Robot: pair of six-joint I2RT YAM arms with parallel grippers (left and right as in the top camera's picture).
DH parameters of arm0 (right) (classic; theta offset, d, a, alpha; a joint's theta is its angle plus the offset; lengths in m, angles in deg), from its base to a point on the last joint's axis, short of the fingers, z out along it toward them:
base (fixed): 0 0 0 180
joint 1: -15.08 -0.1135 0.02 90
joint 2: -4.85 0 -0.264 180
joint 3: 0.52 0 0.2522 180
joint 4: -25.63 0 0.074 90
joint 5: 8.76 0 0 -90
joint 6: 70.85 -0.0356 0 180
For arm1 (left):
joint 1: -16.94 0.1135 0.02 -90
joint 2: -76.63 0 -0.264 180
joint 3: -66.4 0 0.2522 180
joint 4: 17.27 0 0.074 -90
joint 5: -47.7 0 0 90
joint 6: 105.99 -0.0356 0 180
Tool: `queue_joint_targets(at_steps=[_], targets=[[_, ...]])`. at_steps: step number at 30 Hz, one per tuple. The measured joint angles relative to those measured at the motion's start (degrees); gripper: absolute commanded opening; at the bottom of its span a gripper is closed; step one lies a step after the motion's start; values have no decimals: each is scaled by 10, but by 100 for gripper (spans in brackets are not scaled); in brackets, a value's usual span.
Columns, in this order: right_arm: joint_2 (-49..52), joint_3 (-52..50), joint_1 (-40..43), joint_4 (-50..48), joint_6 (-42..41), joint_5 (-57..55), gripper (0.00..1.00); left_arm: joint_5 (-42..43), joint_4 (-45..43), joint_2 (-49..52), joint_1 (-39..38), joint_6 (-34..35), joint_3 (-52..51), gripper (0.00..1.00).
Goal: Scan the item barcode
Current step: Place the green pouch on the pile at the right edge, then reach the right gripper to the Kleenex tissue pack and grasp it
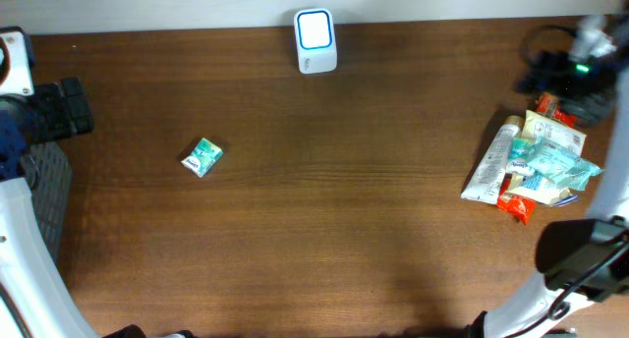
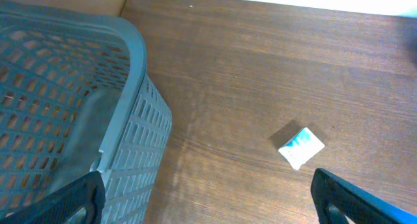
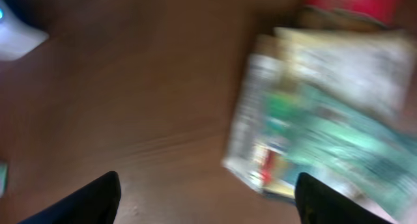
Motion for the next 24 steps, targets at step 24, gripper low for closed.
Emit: queue_joint_targets(at_steps=[24], targets=[[314,2,-587,-540,-95,93,69,0,0,0,0,0,0,99]])
